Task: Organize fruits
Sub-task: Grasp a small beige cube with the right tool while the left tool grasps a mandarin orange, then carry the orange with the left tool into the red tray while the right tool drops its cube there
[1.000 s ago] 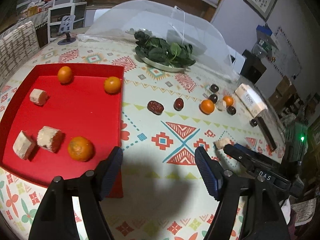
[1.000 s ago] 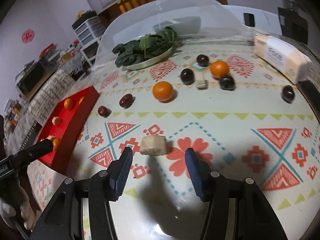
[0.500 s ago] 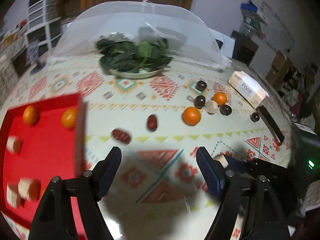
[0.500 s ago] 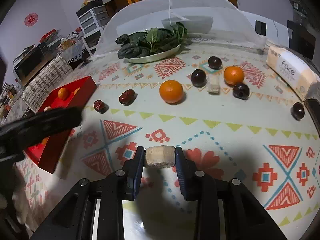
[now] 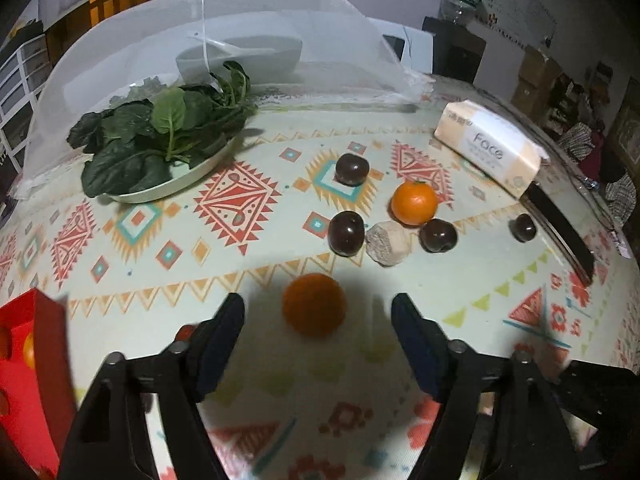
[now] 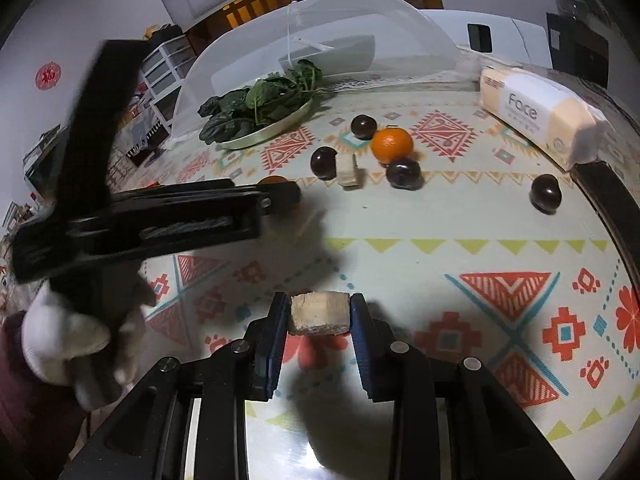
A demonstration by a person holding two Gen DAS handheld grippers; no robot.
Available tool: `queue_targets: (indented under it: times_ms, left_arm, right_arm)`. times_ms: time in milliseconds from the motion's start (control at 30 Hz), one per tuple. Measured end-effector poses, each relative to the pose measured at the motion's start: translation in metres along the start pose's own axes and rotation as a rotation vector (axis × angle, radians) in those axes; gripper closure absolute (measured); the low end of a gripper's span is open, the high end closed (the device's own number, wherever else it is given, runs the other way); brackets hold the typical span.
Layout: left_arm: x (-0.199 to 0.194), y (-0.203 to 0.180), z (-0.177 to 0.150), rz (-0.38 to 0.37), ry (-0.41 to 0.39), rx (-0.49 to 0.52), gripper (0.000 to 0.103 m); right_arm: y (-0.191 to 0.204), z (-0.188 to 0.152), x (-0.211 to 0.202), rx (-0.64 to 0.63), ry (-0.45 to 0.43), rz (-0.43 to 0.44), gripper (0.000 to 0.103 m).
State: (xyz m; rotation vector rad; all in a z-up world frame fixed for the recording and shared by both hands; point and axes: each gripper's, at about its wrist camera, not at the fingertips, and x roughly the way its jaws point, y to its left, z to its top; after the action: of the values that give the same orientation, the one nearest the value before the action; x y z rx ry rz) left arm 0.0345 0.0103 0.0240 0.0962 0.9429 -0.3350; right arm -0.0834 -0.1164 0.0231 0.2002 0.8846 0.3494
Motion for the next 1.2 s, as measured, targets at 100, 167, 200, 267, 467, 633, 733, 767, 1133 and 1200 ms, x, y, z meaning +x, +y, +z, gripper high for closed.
queue_targets:
  times_ms: [100,167,200,267,467,633,733,767,1133,1200]
  left_arm:
    - [0.010,-0.004,-0.002,0.022,0.032,0.019,0.069]
    - [0.011,-0.005,-0.004,0.029,0.025,0.026,0.069]
    - [0.010,-0.003,-0.004,0.026,0.023,0.017,0.069]
    - [0.004,0.000,-0.005,0.026,0.009,-0.005,0.069]
    - [-0.038,0.014,-0.018,-0.008,-0.058,-0.075,0.069]
    - [-0.082,0.040,-0.042,-0.053,-0.117,-0.156,0.069]
    - [-0.103,0.065,-0.058,-0.053,-0.146,-0.220,0.069]
    - [-0.111,0.076,-0.064,-0.043,-0.157,-0.246,0.069]
    - [-0.162,0.218,-0.122,0.140,-0.197,-0.496,0.069]
    - [-0.165,0.242,-0.129,0.166,-0.191,-0.525,0.069]
  right_arm:
    - [-0.003,-0.001,-0.003,0.007,-0.004,0.008,0.070]
    - [-0.004,0.000,-0.004,0.011,-0.005,0.011,0.070]
    - [-0.005,0.000,-0.004,0.012,-0.004,0.012,0.070]
    - [-0.004,0.000,-0.004,0.013,-0.005,0.014,0.070]
    - [0.004,0.000,-0.009,0.005,-0.012,0.006,0.070]
    - [0.030,0.000,-0.010,-0.038,-0.013,0.017,0.070]
    - [0.052,0.001,-0.008,-0.076,-0.008,0.028,0.070]
    - [0.060,0.000,-0.006,-0.090,-0.006,0.031,0.070]
    - [0.170,0.012,0.028,-0.231,0.040,0.132,0.070]
    - [0.191,0.016,0.040,-0.258,0.048,0.153,0.070]
